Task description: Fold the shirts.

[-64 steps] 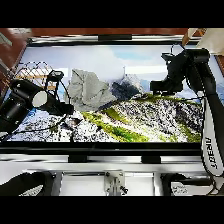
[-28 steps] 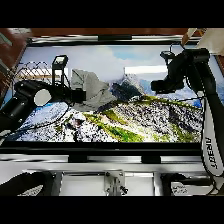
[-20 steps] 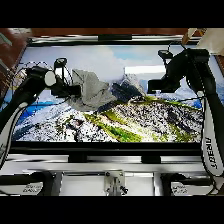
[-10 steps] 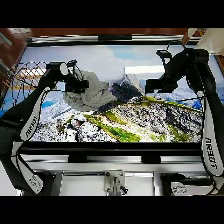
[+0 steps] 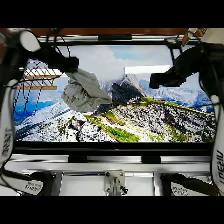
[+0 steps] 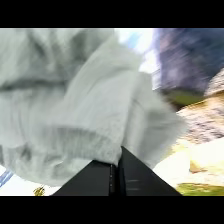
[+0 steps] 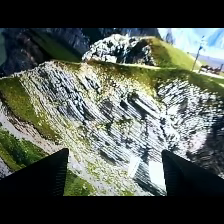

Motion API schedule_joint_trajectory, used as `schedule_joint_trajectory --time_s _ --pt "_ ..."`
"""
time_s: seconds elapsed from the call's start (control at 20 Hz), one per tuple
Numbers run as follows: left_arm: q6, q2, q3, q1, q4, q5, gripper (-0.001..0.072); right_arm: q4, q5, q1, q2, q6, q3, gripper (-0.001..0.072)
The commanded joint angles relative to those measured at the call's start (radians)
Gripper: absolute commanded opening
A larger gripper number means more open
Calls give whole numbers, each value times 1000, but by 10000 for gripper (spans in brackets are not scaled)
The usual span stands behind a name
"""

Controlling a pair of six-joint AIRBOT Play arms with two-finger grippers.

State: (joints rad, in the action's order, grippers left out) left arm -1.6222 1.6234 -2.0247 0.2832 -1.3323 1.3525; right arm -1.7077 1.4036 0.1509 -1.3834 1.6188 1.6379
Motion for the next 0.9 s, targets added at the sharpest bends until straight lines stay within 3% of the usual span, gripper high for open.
schedule_joint_trajectory --time_s 0.0,0.2,0.35,0.45,0.5,0.55,0.65,0.75,0.85 --pt "21 -256 -3 150 6 -66 30 103 -17 1 180 -16 0 678" --pt "-25 -317 113 404 5 -119 31 300 -34 1 426 -140 0 678" --pt "-26 -220 262 546 5 -346 31 383 -37 1 532 -192 0 678" --pt "-137 -102 292 588 6 -422 53 372 3 1 547 -210 0 677" --pt "-162 -50 288 587 10 -410 280 345 31 1 540 -212 0 677" --pt "-180 -22 285 573 9 -376 695 320 55 1 526 -211 0 678" --pt "-142 -16 285 492 -18 -191 711 256 95 1 478 -183 -5 677" --pt "-81 -39 286 384 -157 58 711 215 114 1 408 -138 -41 678" --pt "-49 -74 315 251 -207 167 707 168 111 -6 317 -58 -121 677"
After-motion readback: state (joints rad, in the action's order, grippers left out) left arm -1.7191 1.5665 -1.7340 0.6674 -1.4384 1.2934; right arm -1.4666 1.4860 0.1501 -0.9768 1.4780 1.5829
